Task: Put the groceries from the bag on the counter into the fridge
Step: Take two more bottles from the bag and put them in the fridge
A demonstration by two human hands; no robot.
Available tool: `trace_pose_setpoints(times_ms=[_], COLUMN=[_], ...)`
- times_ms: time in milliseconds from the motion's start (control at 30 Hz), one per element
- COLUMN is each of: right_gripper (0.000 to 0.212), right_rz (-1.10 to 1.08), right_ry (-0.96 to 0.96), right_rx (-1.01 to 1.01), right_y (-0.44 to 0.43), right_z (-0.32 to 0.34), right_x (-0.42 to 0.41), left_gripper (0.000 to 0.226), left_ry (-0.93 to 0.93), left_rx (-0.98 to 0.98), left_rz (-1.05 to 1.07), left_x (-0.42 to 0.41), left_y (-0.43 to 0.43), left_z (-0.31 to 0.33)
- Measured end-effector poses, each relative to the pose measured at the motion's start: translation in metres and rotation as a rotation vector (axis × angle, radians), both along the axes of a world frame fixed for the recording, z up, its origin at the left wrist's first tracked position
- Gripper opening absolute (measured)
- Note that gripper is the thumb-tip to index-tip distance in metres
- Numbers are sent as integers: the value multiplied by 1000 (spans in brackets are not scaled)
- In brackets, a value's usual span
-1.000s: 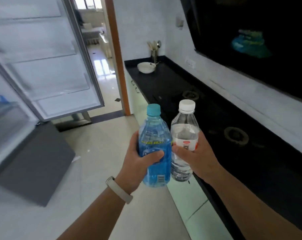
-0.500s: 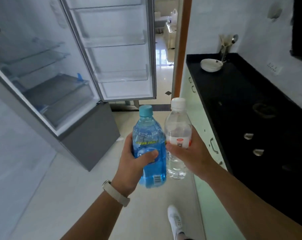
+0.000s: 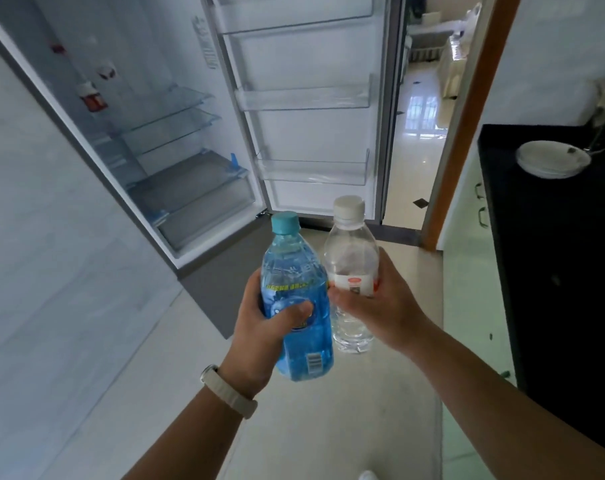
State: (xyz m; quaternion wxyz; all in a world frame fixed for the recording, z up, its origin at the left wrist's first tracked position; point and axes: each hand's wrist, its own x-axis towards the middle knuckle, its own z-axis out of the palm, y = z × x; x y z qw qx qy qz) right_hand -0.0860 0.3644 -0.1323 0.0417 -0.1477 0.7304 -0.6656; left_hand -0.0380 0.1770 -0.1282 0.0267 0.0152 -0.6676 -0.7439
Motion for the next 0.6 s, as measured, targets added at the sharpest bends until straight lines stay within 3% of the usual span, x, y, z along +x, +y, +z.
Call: trace_pose_setpoints(times_ms=[600], right_gripper=[52], right_rz=[207], right_ry=[13], right_rx=[8], right_y=[-113], right_z=[-10], right_x=[-127], left_gripper=[74], left_ry=[13], left_rx=[28], left_rz=[332], left_x=[-82], left_y=[-104], left_z=[-11])
